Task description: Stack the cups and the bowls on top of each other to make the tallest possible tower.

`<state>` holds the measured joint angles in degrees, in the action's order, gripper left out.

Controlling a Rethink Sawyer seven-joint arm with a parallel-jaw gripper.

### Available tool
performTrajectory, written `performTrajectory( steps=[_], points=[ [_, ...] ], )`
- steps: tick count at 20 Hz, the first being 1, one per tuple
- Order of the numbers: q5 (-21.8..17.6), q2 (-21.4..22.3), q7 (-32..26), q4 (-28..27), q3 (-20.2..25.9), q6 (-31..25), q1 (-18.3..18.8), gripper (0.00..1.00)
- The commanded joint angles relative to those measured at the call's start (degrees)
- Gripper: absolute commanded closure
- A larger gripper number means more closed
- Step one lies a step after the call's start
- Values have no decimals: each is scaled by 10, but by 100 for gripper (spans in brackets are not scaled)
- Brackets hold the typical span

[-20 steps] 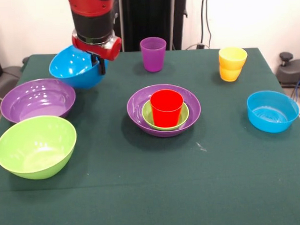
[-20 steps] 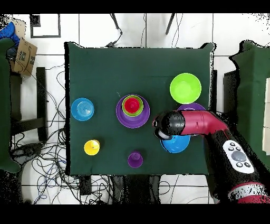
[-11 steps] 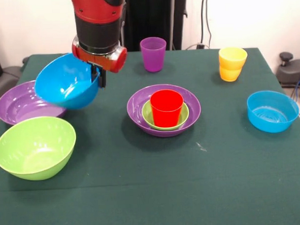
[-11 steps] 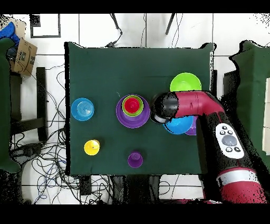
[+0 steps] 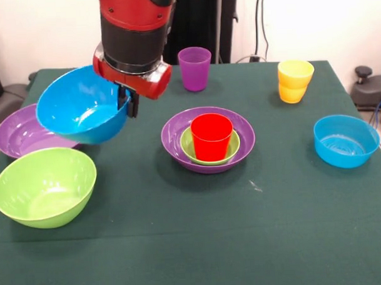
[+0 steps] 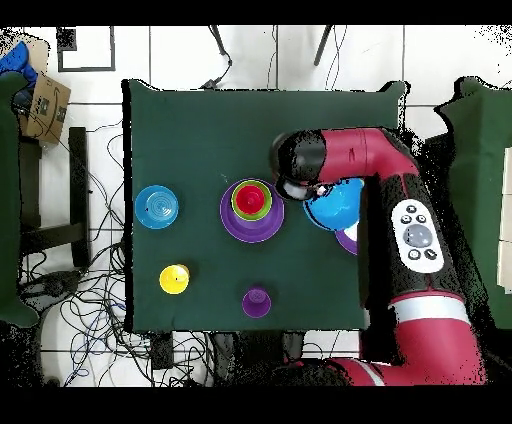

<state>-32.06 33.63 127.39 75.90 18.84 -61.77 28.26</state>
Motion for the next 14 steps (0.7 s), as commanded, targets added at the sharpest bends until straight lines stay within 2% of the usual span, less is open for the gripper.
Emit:
performTrajectory(
  steps=[1,6,10,14],
  points=[
    [28,-19,0,-68,12,-68,-40,100],
    [62,-21,60,-35,4,-27,-67,100],
    [90,-34,78,-38,-1,-20,-84,100],
    [101,-55,111,-45,-17,3,-112,100]
  ],
)
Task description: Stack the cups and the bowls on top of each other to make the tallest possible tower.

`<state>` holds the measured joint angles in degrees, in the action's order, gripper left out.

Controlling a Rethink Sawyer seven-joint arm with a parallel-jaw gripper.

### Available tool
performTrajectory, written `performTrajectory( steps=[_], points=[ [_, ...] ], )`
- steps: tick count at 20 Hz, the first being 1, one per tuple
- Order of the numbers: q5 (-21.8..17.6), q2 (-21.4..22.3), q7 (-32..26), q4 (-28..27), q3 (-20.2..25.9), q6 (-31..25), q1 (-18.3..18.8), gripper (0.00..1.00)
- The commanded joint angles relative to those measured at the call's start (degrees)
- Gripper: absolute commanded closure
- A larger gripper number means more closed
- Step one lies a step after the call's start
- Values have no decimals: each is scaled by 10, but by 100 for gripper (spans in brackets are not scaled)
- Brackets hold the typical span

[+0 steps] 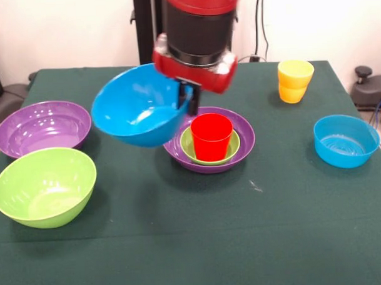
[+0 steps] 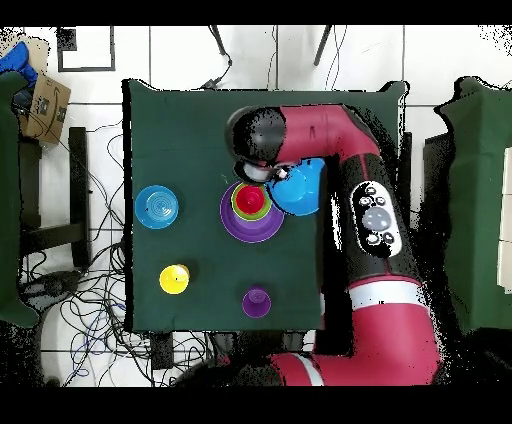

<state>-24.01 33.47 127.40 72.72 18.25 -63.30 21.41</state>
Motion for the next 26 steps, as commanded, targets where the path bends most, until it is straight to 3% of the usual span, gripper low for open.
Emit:
performTrajectory(
  steps=[1,5,9,14,20,26],
  points=[
    [23,-57,118,-13,-16,28,-51,100],
    [33,-67,138,-17,-32,36,-75,100],
    [24,-89,136,-59,-57,-6,-107,100],
    [31,-90,130,-75,-81,-34,-130,100],
    [30,-77,86,-115,-108,-100,-144,100],
    [36,-81,69,-143,-118,-125,-145,100]
  ],
)
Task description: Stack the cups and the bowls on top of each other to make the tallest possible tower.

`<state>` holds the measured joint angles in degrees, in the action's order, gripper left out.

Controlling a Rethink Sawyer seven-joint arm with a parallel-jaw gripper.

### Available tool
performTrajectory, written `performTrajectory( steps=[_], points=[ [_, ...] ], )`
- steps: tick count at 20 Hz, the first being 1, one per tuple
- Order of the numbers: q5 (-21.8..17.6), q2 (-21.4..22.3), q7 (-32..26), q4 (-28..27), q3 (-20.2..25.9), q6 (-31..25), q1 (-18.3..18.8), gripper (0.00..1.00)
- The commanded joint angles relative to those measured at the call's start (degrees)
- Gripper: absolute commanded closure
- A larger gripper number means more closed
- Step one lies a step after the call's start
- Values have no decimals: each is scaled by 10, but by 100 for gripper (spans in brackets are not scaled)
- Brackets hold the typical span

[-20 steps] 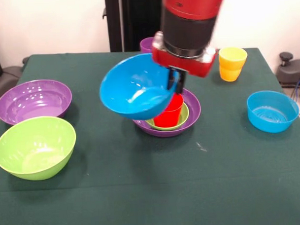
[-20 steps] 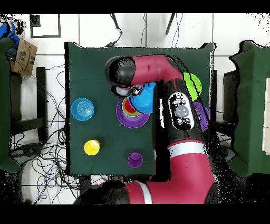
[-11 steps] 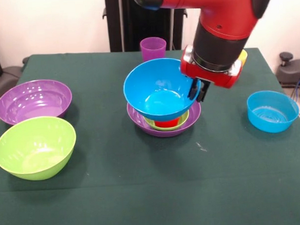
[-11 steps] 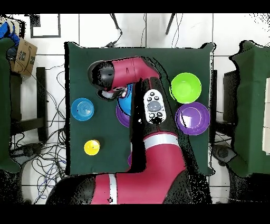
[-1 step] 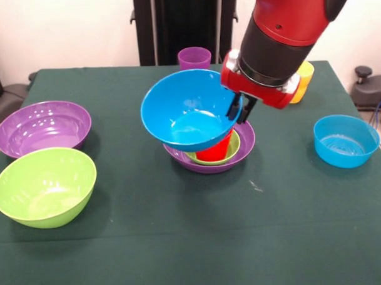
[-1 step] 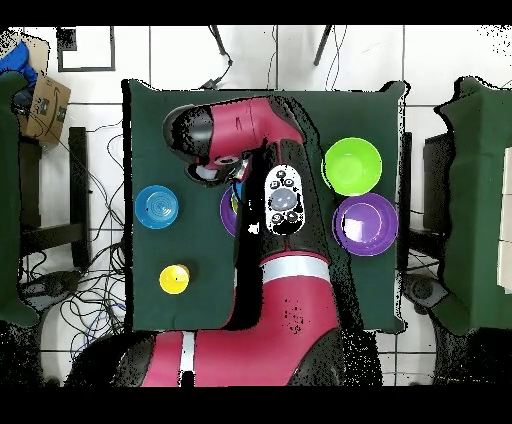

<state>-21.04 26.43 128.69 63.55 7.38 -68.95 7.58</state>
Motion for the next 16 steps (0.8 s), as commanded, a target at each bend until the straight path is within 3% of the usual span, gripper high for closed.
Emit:
performTrajectory(
  steps=[1,8,16],
  points=[
    [8,-13,54,-55,-10,-70,-7,100],
    [50,-27,122,35,-9,88,-6,100],
    [92,-23,169,85,-45,193,-26,100]
  ],
)
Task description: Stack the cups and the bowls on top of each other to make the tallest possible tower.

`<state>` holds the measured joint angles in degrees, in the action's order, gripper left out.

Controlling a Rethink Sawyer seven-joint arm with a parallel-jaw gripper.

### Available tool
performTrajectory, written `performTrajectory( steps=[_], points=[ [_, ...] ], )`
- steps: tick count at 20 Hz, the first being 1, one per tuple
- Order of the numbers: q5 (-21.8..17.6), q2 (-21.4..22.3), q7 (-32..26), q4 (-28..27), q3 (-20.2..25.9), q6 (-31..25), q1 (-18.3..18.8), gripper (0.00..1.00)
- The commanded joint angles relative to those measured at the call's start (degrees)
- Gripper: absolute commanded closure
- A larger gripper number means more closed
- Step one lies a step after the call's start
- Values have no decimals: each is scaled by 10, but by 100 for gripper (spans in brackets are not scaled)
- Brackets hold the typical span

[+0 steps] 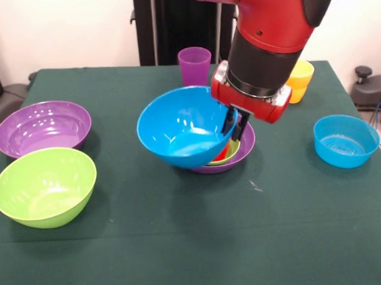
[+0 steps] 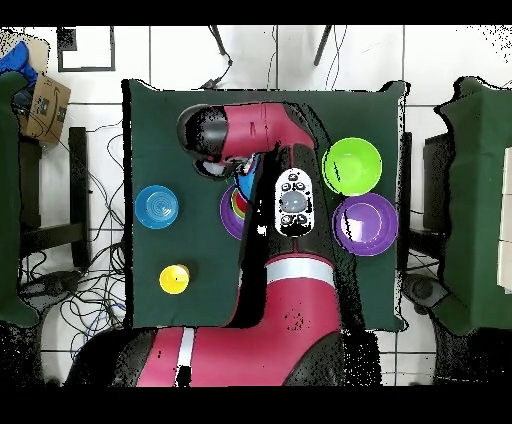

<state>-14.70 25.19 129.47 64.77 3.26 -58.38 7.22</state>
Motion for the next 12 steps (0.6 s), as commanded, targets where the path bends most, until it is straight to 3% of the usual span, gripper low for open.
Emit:
performTrajectory(
  steps=[1,6,12],
  points=[
    [32,-10,159,74,-9,92,-26,100],
    [54,-9,144,71,-21,76,-33,100],
    [67,6,111,23,-49,-15,-50,100]
  ],
)
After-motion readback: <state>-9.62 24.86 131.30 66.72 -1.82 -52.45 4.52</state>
